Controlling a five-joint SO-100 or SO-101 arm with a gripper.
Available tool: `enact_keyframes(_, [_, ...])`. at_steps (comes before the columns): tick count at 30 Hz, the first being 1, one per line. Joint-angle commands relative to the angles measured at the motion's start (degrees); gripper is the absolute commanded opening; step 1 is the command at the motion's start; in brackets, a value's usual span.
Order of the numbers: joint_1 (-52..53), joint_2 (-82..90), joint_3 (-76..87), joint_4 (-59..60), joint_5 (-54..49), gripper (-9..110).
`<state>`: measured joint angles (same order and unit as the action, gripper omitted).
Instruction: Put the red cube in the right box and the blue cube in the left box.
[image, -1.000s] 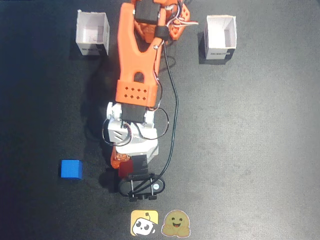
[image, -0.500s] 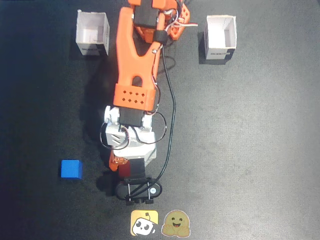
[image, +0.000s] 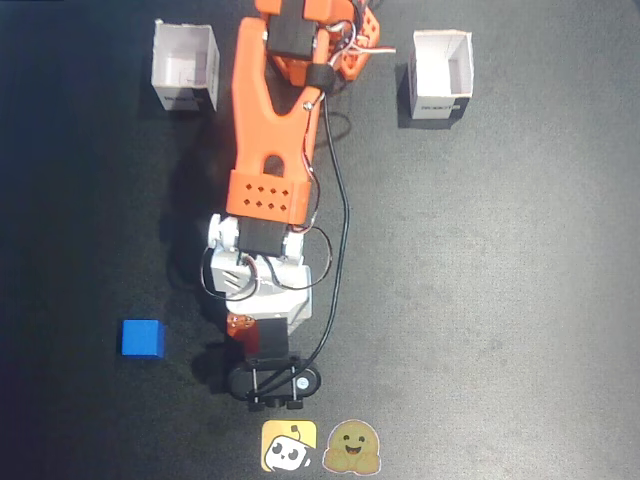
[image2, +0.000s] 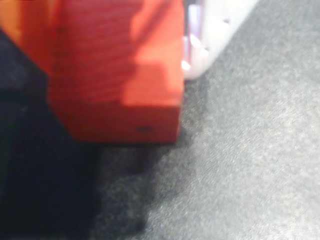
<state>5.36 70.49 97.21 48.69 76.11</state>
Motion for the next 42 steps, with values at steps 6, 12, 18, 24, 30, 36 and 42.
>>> enact_keyframes(6, [0.62,4.04,-2.11,2.11,0.53,12])
enact_keyframes(12, [1.67,8.88,-1.76,7.29,-0.18,12])
enact_keyframes(18, [3.96,15.12,-0.18,12.04,-1.76,13])
enact_keyframes(24, [8.09,25.66,6.59,14.94,-2.72,13])
enact_keyframes(30, [14.06,35.51,13.27,17.84,-3.34,13])
enact_keyframes(36, [21.01,43.95,17.23,22.85,-4.22,13])
enact_keyframes(42, [25.05,50.19,19.60,26.19,-4.39,13])
